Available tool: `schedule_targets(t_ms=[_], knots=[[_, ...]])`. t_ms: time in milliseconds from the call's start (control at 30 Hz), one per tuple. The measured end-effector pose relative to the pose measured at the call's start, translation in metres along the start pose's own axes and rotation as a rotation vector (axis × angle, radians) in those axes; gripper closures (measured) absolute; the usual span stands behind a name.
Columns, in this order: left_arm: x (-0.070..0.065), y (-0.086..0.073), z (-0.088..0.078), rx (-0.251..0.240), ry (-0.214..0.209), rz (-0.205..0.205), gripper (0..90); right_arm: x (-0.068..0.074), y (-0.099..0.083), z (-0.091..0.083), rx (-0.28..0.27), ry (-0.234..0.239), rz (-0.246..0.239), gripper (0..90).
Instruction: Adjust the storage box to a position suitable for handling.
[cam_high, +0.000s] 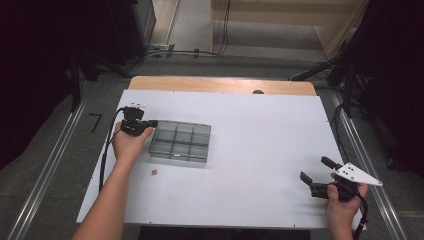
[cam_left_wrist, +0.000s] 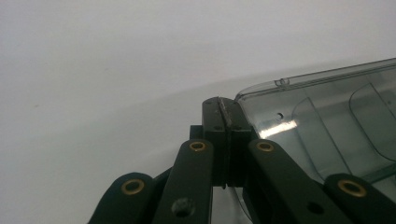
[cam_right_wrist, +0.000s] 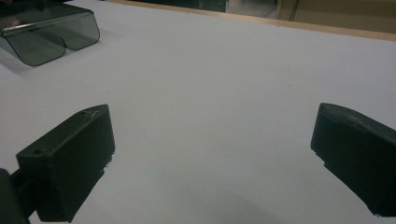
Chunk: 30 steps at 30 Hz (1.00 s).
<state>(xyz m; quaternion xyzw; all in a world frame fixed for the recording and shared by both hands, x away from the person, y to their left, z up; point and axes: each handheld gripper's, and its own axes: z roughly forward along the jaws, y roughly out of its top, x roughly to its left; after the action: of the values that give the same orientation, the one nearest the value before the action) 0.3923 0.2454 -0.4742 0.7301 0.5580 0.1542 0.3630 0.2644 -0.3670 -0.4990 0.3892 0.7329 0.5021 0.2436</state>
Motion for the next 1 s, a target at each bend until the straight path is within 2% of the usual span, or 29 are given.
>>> schedule_targets(t_ms=[67, 133, 433, 800, 1000], knots=[[-0.002, 0.001, 0.001, -0.001, -0.005, 0.007, 90.0, 0.000, 0.000, 0.000, -0.001, 0.001, 0.000, 0.0], [-0.011, 0.003, 0.004, 0.002, -0.016, 0.029, 90.0, 0.000, 0.000, 0.000, 0.000, 0.001, 0.000, 0.0], [-0.034, 0.004, 0.012, 0.010, -0.058, 0.068, 90.0, 0.000, 0.000, 0.000, 0.000, 0.003, -0.002, 0.0], [-0.055, -0.005, 0.013, 0.026, -0.098, 0.094, 90.0, 0.001, 0.000, 0.000, 0.003, 0.005, -0.005, 0.0], [-0.062, -0.011, 0.008, 0.029, -0.123, 0.078, 90.0, 0.001, 0.000, 0.000, 0.005, 0.003, -0.007, 0.0]])
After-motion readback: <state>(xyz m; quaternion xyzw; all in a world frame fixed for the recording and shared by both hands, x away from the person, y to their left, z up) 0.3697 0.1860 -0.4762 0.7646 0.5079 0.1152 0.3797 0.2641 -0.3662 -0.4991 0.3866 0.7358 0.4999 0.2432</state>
